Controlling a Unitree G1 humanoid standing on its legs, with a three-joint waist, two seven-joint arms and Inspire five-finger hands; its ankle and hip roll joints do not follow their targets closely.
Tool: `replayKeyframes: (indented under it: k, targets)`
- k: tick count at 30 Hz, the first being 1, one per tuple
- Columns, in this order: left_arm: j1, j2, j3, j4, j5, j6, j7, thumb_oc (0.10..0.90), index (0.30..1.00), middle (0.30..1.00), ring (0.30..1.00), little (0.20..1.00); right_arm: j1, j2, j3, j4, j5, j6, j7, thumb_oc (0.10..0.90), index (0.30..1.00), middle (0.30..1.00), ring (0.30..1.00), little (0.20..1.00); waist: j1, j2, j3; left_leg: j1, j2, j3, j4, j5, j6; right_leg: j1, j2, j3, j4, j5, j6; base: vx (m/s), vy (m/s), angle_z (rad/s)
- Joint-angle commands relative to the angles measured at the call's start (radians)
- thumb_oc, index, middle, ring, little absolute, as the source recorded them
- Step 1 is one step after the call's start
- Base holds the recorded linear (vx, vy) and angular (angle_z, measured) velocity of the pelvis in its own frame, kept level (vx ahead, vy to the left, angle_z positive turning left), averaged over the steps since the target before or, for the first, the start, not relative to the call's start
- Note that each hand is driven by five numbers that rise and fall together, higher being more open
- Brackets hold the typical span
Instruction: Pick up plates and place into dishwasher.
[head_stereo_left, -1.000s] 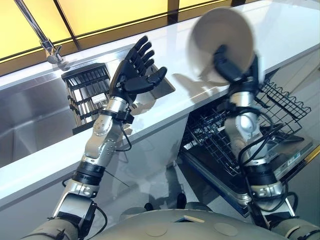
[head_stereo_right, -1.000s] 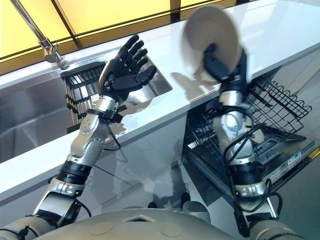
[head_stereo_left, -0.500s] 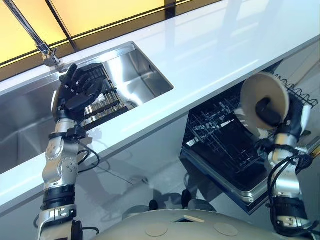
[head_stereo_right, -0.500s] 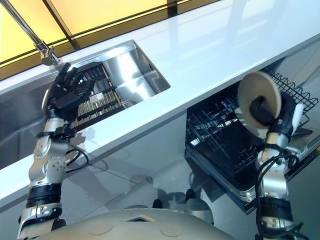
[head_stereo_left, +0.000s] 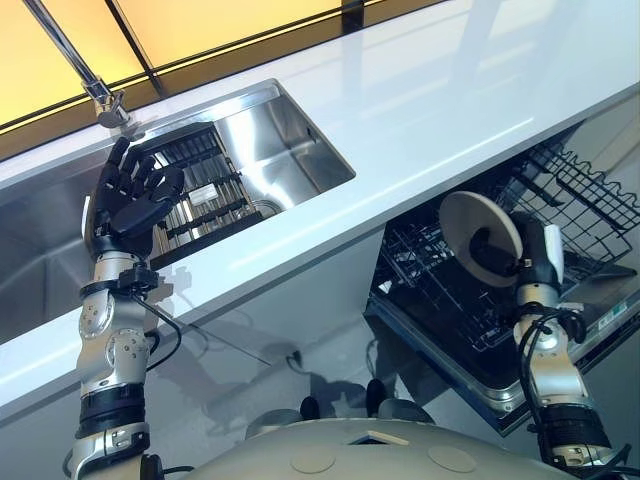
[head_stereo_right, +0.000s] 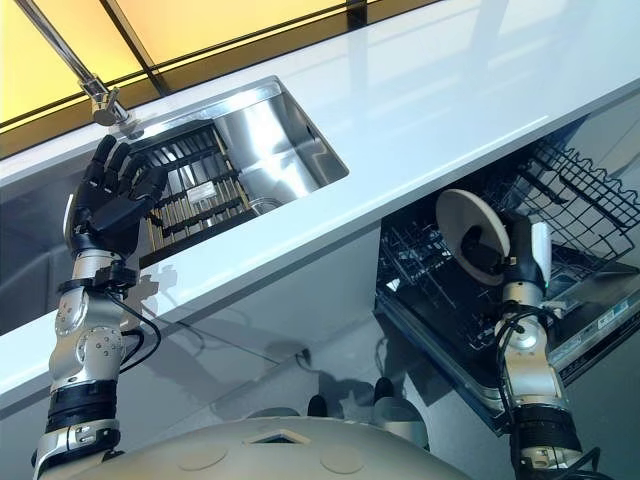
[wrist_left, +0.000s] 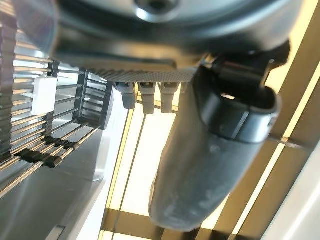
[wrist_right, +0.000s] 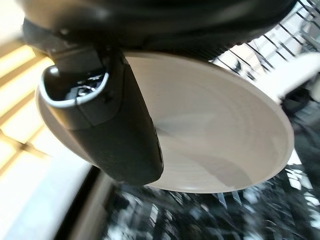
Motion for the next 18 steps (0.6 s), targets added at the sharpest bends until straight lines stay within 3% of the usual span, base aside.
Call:
replayKeyframes:
  k: [1,11,12,13,18]
  targets:
    - [-0.042,0.058,0.007,-0.016,0.019,-0.136,-0.012,0.800,0.900,0.900,0.900,0.900,-0.119,-0.041,0.016,-0.008,-0.093,-0.012,-0.081,0.100,0.300,0.300,0.300,0.200,0.014,-0.008,-0.053,-0.019,-0.038,0.032,0.003,-0.027,0.013,0.020,0.012,-0.029,0.092,-0.152,0.025,0.03,0.050,0.04]
    - [-0.027,-0.020,-0.077,-0.025,0.011,-0.117,-0.009,0.800,0.900,0.900,0.900,0.900,-0.168,-0.033,0.152,0.283,-0.147,0.203,-0.125,0.100,0.300,0.300,0.300,0.200,0.042,0.046,-0.020,-0.022,-0.048,0.003,0.003,0.003,0.002,0.025,-0.011,-0.038,0.123,-0.159,0.014,0.05,0.088,0.13]
    - [-0.025,-0.032,-0.094,-0.030,0.015,-0.113,-0.007,0.800,0.900,0.900,0.900,0.900,-0.178,-0.036,0.161,0.315,-0.159,0.234,-0.123,0.407,0.564,0.564,0.564,0.507,0.045,0.052,-0.014,-0.023,-0.049,-0.001,0.003,0.008,0.002,0.022,-0.014,-0.039,0.129,-0.158,0.012,0.02,0.086,0.15]
    - [-0.022,-0.043,-0.106,-0.037,0.018,-0.109,-0.006,0.800,0.900,0.900,0.900,0.900,-0.187,-0.040,0.168,0.340,-0.150,0.246,-0.120,0.800,0.900,0.900,0.900,0.900,0.048,0.058,-0.008,-0.025,-0.049,-0.004,0.003,0.012,0.001,0.021,-0.017,-0.040,0.133,-0.156,0.011,0.01,0.074,0.12]
    - [-0.024,-0.052,-0.141,-0.060,0.027,-0.076,-0.017,0.800,0.900,0.900,0.900,0.900,-0.235,-0.039,0.166,0.323,-0.113,0.235,-0.166,0.800,0.900,0.900,0.900,0.900,0.062,0.064,0.015,-0.023,-0.050,-0.017,0.003,0.026,0.009,0.021,-0.024,-0.048,0.137,-0.138,0.012,0.02,0.013,0.12]
